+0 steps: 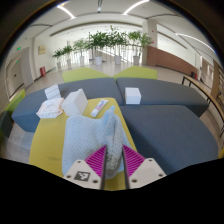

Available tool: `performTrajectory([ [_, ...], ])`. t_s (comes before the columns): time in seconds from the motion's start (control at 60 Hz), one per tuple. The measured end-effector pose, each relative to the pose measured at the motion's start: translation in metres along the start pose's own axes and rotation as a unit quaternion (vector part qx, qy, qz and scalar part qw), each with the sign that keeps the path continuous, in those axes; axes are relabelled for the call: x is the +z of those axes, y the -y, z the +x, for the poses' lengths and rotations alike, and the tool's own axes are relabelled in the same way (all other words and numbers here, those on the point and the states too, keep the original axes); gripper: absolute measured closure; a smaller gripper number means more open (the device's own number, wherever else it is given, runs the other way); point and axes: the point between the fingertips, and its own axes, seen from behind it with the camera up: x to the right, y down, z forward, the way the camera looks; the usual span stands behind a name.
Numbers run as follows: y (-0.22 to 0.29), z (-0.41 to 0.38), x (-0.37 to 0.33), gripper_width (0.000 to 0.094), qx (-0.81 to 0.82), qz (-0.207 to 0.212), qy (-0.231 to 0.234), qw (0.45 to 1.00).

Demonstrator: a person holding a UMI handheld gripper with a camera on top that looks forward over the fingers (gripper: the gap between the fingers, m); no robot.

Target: Fold towel

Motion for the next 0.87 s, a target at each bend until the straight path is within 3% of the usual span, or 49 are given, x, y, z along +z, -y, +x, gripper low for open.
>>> performTrajectory([
  [0.017,0.003,0.006,-0.003,0.0528,-0.001,0.001,-0.004,1.0],
  [0.067,0.011,0.01,-0.017,0.0153,-0.011,0.008,-0.017,1.0],
  [0.117,0.02,0.014,-0.034,0.008,-0.023,0.018,-0.024,0.999],
  [0.3,0.045,-0.01,-0.118,0.009,-0.043,0.058,0.01,0.997],
  [0.5,0.035,-0.042,-0.207,0.0088,-0.061,0.101,0.031,0.993],
  [0.767,0.015,-0.064,-0.243,0.0096,-0.072,0.123,0.056,0.988],
  [0.867,0.007,-0.052,-0.236,0.0097,-0.078,0.119,0.045,0.989],
])
